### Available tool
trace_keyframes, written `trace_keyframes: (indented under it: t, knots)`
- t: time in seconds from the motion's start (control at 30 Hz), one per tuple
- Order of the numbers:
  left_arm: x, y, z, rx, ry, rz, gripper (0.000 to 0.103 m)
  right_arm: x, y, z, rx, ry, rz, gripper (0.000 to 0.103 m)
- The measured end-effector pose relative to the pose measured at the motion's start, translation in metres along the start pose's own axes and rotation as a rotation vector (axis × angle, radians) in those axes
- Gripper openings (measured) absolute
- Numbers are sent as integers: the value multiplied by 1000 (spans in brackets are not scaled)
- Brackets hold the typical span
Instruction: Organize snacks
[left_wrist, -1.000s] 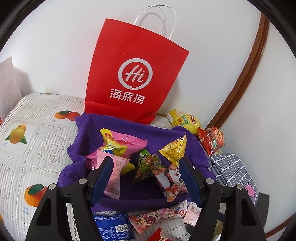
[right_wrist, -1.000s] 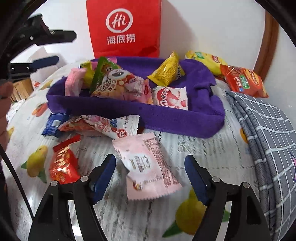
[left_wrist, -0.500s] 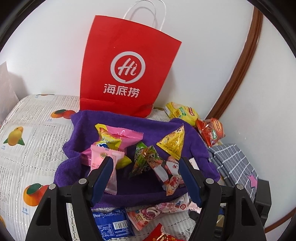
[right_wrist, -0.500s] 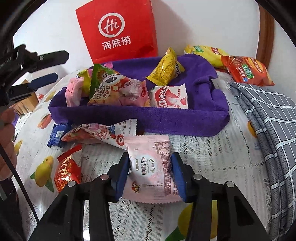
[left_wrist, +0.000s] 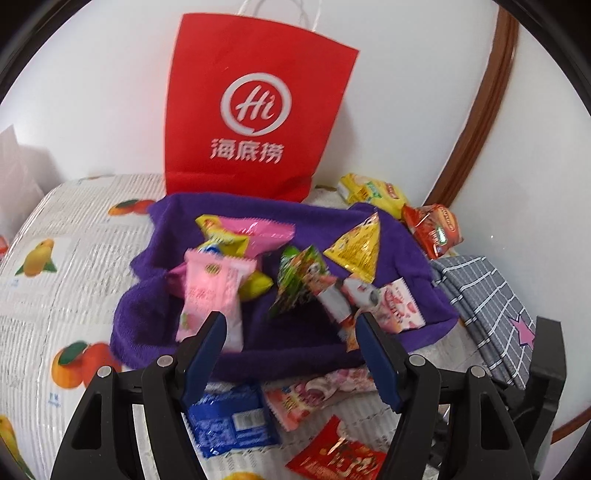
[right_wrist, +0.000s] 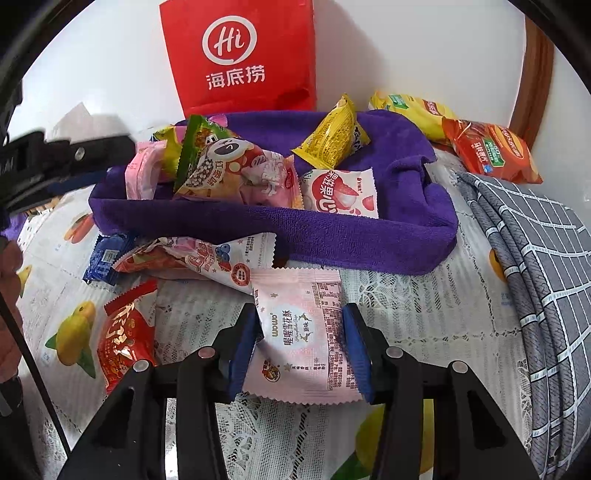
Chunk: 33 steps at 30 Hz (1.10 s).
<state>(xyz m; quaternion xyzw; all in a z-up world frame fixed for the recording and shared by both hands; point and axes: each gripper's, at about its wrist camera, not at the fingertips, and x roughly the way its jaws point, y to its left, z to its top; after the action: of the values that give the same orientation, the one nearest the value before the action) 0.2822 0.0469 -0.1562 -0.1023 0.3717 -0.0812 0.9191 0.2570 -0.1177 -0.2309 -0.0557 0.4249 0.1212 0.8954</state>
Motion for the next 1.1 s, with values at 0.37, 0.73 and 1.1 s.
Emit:
trace_keyframes:
  t: [0.37, 0.73, 1.1]
  knots:
    - [-25, 32, -40, -87, 55, 68, 71, -2, -5, 0, 36, -11, 19, 44]
    - [-28, 42, -81, -90, 175, 87, 71, -4, -9, -1, 75, -19, 32, 44]
    - [-10, 43, -58, -150, 170, 86, 71, -3, -8, -1, 75, -18, 32, 44]
